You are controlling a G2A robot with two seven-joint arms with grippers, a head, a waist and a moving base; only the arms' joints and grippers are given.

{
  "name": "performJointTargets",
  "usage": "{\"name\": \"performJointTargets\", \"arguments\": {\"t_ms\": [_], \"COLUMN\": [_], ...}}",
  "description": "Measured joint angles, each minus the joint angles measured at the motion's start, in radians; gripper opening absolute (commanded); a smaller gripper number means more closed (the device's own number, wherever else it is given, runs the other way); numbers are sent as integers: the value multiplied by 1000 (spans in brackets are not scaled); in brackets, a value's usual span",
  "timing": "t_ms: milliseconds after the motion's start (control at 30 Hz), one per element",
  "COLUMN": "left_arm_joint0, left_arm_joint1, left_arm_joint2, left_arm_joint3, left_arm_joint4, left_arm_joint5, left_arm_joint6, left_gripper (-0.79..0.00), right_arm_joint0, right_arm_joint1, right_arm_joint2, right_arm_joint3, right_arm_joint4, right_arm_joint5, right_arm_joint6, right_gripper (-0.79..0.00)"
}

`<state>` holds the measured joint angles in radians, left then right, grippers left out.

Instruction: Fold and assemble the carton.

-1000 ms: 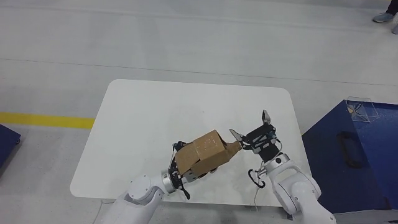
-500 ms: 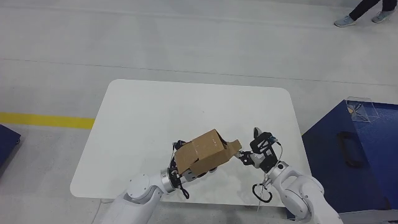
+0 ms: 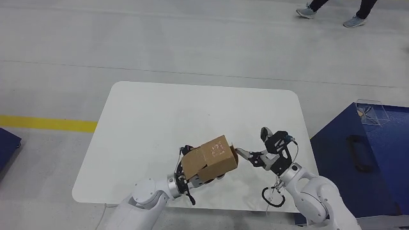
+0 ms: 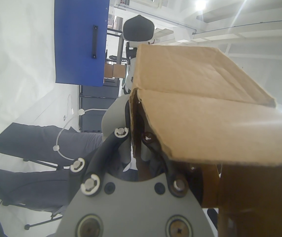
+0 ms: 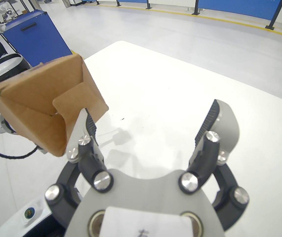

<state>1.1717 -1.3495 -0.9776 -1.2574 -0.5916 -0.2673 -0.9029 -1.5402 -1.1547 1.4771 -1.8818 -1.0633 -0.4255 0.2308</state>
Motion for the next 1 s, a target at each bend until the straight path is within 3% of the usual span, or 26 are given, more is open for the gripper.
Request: {"name": "performJointTargets", "arguments": {"t_ms": [1000], "left_arm_joint0": [-2], "left_arm_joint1": [3], "left_arm_joint2": [-13], "left_arm_joint3": [3], "left_arm_joint4": [-1], "left_arm_joint5": [11], "left_arm_joint6": [-9], "left_gripper": [-785], "right_arm_joint0": [24], "right_arm_joint1": [5], "right_arm_joint2": [-44], "right_arm_joint3": [-43], "right_arm_joint4": [-80], "right_arm_joint5": [32], "right_arm_joint6": [36], "right_gripper": [0]}}
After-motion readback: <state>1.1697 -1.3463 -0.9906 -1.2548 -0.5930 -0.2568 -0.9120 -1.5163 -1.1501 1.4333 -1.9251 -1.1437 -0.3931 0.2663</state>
